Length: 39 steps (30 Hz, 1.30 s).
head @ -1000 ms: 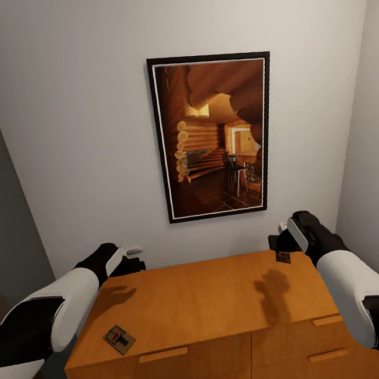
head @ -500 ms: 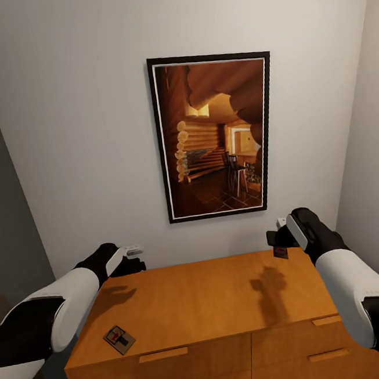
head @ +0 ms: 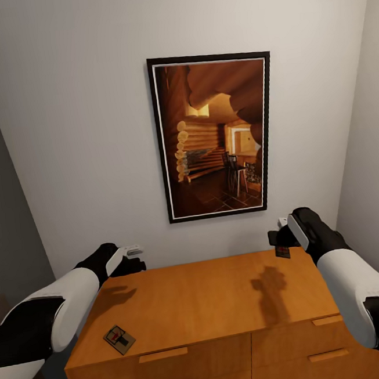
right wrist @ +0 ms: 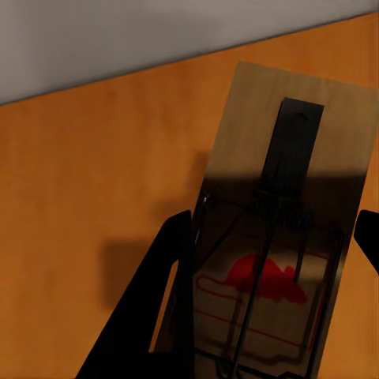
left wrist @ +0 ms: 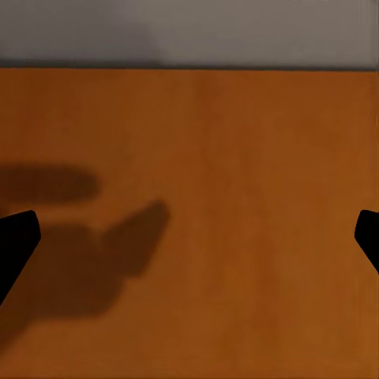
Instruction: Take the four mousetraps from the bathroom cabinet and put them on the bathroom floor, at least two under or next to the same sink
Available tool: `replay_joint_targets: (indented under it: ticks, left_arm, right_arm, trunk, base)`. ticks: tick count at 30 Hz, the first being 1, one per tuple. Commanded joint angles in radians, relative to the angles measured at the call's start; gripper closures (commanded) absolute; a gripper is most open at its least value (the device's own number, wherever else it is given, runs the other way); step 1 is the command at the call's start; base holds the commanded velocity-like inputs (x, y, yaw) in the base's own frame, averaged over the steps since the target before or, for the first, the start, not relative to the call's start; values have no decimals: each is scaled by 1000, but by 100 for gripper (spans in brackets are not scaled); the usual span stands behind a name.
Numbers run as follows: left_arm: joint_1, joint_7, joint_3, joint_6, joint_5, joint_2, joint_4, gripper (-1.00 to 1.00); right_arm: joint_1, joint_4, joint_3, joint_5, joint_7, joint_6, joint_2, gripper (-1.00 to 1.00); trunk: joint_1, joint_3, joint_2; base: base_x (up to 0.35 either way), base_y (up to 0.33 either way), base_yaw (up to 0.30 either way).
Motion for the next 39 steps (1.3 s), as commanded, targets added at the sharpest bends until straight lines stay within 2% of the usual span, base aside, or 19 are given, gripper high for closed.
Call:
replay_joint_targets:
  ticks: [1, 16, 21, 27, 39]
  left_arm:
    - [-1, -1, -7, 5, 9, 1, -2, -100]
    - [-1, -1, -6, 5, 12, -1, 0, -100]
    - [-1, 1, -6, 5, 13, -5, 17, -100]
    - [-1, 0, -4, -5, 16, -5, 79, -100]
    - [-1, 5, -5, -9, 38, -6, 90, -100]
  right_arm:
    - [-1, -1, -2, -4, 1, 4, -1, 100]
    - [-1, 0, 0, -1, 1, 4, -2, 100]
    - [-1, 2, 2, -2, 1, -18, -1, 100]
    - [-1, 3, 2, -2, 1, -39, 0, 100]
    - [-1, 1, 4, 1, 4, -87, 1, 100]
  trunk:
    - [0, -2, -1]
    - [0, -2, -1]
    - [0, -2, -1]
    - [0, -2, -1]
    - [0, -2, -1]
  base:
    - [0, 0, 0]
    - [0, 0, 0]
    - [0, 0, 0]
    - [0, 0, 0]
    - [0, 0, 0]
